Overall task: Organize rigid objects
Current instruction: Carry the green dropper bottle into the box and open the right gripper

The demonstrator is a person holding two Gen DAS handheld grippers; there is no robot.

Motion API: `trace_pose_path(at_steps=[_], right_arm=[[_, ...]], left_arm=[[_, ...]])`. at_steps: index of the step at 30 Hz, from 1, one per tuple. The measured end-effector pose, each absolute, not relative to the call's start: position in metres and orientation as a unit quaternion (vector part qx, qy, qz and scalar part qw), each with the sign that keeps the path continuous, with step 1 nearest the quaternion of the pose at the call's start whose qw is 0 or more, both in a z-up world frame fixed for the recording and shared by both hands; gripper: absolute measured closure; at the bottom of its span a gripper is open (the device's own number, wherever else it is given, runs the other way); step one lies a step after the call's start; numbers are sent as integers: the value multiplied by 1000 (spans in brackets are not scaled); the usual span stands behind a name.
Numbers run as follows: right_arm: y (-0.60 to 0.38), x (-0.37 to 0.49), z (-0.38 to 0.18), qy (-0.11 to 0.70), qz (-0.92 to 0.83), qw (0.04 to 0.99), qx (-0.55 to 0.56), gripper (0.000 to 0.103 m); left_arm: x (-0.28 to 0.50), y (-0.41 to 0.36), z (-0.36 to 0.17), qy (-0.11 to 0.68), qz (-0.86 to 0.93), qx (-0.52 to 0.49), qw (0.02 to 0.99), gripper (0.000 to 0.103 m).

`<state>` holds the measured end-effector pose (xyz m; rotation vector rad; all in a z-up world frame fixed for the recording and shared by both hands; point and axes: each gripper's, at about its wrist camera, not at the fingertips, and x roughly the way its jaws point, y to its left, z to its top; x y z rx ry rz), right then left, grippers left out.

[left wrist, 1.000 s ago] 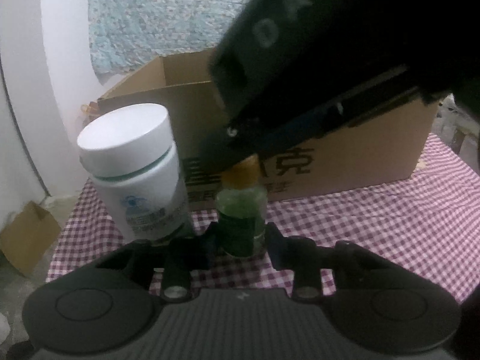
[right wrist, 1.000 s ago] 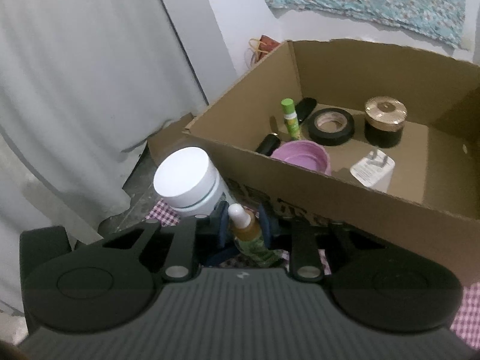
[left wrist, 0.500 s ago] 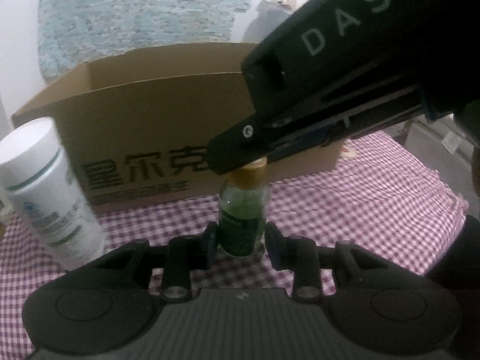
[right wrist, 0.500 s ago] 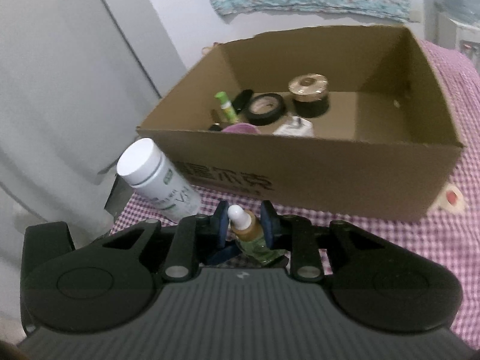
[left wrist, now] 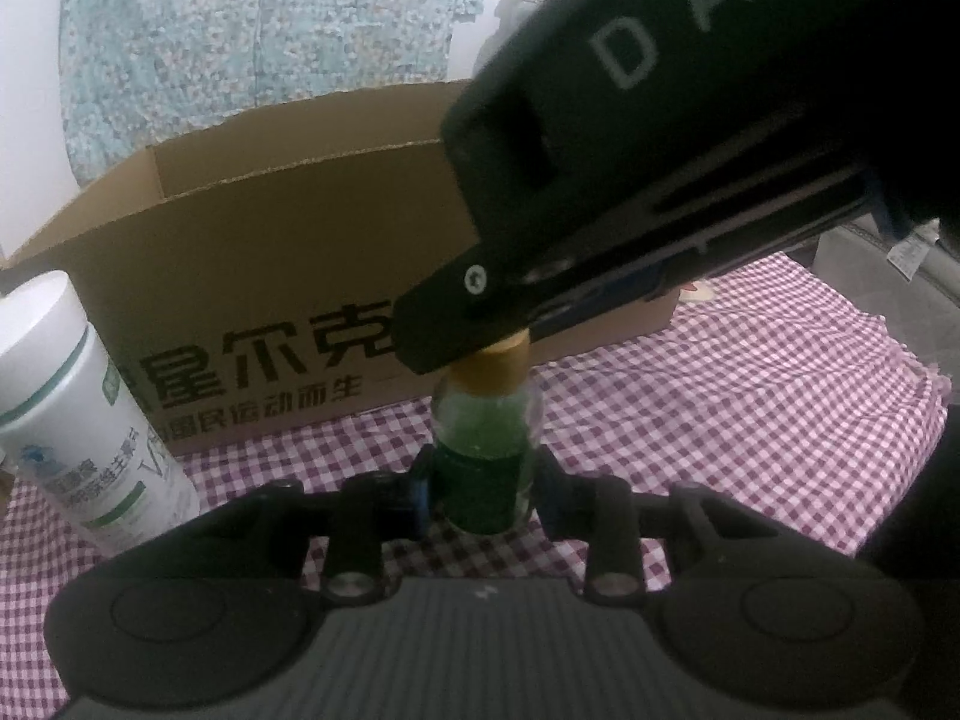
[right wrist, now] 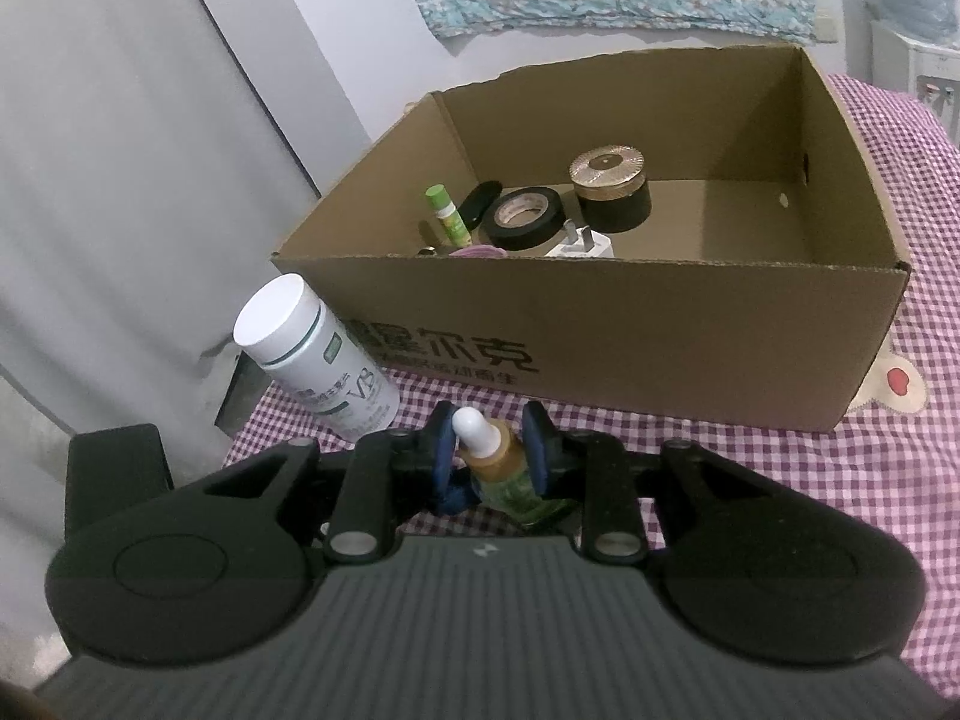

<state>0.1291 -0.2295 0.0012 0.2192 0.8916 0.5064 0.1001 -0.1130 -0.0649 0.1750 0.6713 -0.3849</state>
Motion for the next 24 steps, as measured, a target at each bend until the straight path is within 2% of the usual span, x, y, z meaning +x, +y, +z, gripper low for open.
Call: trace_pose_path(at_steps=[6, 17, 24], right_arm=[[-231, 120, 20, 405, 254, 872, 105, 80], [-231, 117, 106, 303, 306, 900, 71, 80], [-251, 159, 136, 302, 315, 896, 81, 80]], left_arm=[[91, -114, -44, 314, -185, 88, 927, 70], [86, -113, 43, 252, -178, 83, 948, 70], [122, -123, 72, 257, -190, 76, 944, 70]])
